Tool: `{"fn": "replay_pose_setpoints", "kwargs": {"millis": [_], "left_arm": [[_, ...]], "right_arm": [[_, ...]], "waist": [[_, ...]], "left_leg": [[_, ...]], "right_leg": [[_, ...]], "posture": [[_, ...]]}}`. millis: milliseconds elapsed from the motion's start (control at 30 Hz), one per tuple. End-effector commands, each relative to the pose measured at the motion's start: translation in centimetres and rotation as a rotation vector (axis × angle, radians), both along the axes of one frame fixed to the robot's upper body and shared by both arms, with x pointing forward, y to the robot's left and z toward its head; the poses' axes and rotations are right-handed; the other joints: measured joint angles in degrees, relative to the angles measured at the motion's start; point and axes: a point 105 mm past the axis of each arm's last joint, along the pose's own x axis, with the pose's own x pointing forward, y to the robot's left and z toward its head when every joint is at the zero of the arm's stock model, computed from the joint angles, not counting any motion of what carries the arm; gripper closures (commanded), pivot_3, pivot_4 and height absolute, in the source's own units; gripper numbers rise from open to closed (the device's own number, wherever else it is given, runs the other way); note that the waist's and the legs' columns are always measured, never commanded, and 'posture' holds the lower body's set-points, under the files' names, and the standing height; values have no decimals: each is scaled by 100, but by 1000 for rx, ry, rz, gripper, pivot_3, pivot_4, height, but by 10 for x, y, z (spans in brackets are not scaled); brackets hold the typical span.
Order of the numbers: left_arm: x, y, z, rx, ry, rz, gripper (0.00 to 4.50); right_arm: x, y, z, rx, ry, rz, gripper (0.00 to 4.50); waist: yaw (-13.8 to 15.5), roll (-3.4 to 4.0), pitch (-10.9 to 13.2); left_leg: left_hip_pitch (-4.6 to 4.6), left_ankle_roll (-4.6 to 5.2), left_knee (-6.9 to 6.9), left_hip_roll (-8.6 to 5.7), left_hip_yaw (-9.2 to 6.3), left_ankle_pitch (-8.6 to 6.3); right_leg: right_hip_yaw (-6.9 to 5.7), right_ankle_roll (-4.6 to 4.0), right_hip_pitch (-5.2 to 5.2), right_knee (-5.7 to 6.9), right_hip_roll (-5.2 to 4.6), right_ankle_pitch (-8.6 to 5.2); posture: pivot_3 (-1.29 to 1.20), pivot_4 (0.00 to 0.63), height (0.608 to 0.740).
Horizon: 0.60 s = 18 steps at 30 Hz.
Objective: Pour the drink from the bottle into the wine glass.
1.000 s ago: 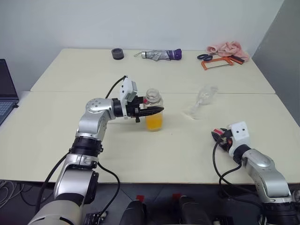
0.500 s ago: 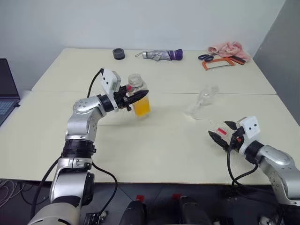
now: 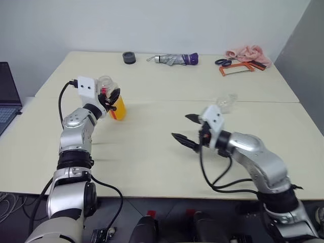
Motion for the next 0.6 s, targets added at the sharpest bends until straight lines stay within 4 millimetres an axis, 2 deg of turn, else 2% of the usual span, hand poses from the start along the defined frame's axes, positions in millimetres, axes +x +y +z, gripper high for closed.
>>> {"fn": "replay_pose_setpoints", "kwargs": {"millis": [33, 233, 500, 600], "left_arm": [[3, 8, 30, -13, -102, 44, 2712], [8, 4, 22, -35, -84, 27, 2712], [12, 11, 7, -36, -40, 83, 2712], [12, 12, 4, -42, -34, 82, 1762]], "right_arm": [[11, 19, 13, 10, -49, -20, 0], [25, 35, 22, 24, -76, -55, 0], [24, 37, 21, 31, -78, -60, 0], [23, 36, 19, 28, -70, -60, 0]], "waist": [[12, -1, -1], [13, -2, -2], [-29, -2, -2], [-42, -2, -2]], "left_leg": [[-3, 0, 0, -2, 0, 0], [-5, -2, -1, -6, 0, 1], [-2, -1, -3, -9, 3, 1], [-2, -1, -3, -8, 2, 1]], "right_leg": [[0, 0, -2, -1, -1, 0], [-3, -1, -6, -1, -3, 1], [-2, -1, -10, 6, 0, 1], [-2, -1, -10, 7, 1, 1]], "posture": [[0, 150, 740], [0, 150, 740], [0, 150, 740], [0, 150, 740]]}}
